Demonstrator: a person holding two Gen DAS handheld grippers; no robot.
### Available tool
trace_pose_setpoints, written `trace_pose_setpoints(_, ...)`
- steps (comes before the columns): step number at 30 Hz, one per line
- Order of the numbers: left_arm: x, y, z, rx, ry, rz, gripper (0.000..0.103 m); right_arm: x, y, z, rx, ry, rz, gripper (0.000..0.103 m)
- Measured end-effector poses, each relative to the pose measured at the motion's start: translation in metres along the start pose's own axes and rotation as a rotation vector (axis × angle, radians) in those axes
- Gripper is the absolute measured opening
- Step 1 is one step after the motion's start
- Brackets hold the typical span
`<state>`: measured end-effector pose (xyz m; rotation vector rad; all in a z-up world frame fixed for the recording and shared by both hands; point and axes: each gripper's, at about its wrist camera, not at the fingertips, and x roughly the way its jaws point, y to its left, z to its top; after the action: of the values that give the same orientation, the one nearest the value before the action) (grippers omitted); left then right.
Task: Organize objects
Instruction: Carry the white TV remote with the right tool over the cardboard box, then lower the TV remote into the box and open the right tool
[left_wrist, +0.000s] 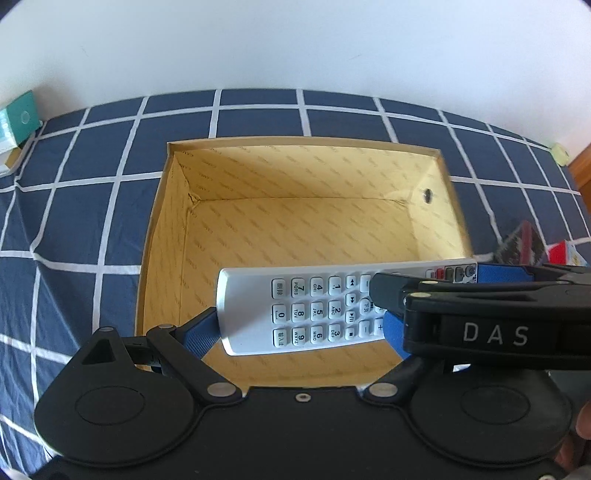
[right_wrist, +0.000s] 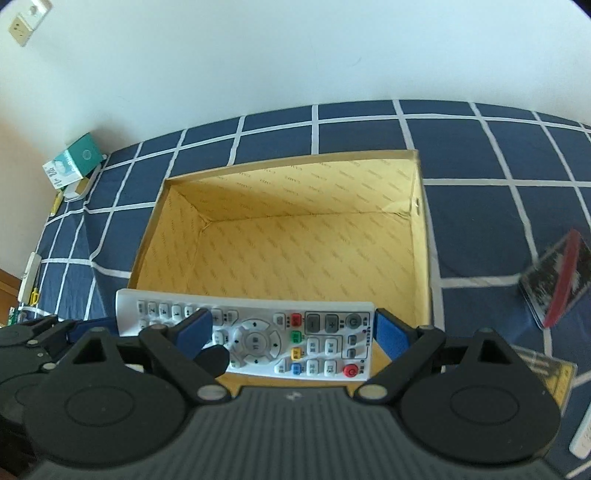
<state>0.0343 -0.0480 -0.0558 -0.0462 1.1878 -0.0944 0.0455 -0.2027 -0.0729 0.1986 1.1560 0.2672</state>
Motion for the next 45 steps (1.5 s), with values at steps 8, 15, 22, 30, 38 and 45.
trace_pose_setpoints(8, 0.052, 0.019, 0.031, -0.033, 0.064, -0.009, 0.093, 0.058, -0.006, 0.034, 0.011, 0.057, -0.011, 0.093)
trace_pose_setpoints(15, 0.089, 0.03, 0.055, -0.048, 0.092, -0.006, 0.093, 0.098, -0.013, 0.058, 0.011, 0.085, -0.009, 0.093)
trace_pose_setpoints(22, 0.113, 0.033, 0.079, -0.027, 0.097, -0.004, 0.093, 0.123, -0.023, 0.078, 0.032, 0.077, -0.01, 0.093)
trace_pose_setpoints(30, 0.137, 0.034, 0.092, -0.02, 0.11, -0.015, 0.093, 0.147, -0.035, 0.093, 0.062, 0.106, -0.023, 0.093)
trace_pose_setpoints(38, 0.157, 0.04, 0.101, -0.033, 0.127, -0.025, 0.093, 0.169, -0.036, 0.101, 0.053, 0.129, -0.033, 0.093)
trace_pose_setpoints(45, 0.17, 0.044, 0.108, -0.036, 0.142, -0.034, 0.092, 0.183, -0.039, 0.104, 0.061, 0.146, -0.04, 0.093)
